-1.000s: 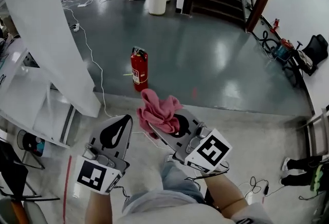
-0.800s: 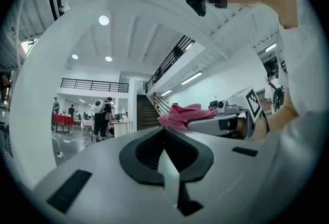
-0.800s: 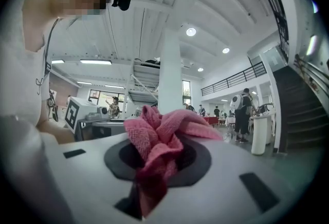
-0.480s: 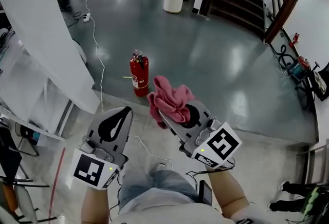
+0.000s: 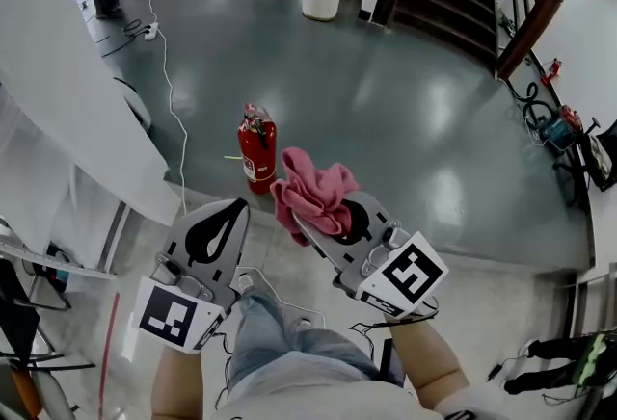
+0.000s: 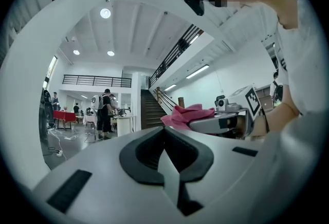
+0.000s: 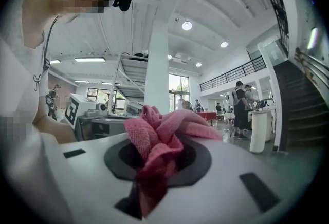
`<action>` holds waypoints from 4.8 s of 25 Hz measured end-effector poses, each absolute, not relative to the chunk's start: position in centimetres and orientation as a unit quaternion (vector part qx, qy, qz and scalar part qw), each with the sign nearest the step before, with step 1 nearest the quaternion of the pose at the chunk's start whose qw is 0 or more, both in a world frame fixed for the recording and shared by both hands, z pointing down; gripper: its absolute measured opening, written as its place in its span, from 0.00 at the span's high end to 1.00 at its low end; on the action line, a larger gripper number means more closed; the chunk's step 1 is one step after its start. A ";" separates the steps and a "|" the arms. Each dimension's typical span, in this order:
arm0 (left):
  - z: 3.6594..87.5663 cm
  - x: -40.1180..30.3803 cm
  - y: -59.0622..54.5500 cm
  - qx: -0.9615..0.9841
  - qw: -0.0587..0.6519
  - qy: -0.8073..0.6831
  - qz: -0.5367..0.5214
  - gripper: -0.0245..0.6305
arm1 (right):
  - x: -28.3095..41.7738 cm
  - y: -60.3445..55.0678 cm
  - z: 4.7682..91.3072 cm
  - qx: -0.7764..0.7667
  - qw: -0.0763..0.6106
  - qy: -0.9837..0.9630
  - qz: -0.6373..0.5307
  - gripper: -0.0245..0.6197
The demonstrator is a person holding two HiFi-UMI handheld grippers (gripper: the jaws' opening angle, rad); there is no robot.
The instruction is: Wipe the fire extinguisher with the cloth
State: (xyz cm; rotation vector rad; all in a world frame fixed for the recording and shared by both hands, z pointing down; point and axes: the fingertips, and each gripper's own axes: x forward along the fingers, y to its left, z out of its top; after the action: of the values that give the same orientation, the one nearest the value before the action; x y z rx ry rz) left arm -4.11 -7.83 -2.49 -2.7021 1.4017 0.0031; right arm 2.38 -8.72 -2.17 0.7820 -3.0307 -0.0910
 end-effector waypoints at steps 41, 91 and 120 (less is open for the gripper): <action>38.6 -9.5 -27.3 -0.898 0.143 0.417 0.000 0.95 | -6.8 -31.3 43.3 0.253 0.068 -0.948 -0.179 0.82; 41.0 -9.4 -25.2 -0.888 0.143 0.437 -0.006 0.95 | -6.4 -39.9 44.1 0.372 0.230 -0.802 -0.407 0.72; 42.2 -9.2 -26.1 -0.887 0.134 0.441 -0.010 0.95 | -7.1 -39.3 45.7 0.399 0.216 -0.750 -0.481 0.87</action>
State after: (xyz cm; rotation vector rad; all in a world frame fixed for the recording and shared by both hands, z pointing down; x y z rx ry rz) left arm -9.20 -26.06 42.24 -2.5719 1.2776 -0.0299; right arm -7.11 -39.29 45.72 1.1060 -2.0799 -1.3322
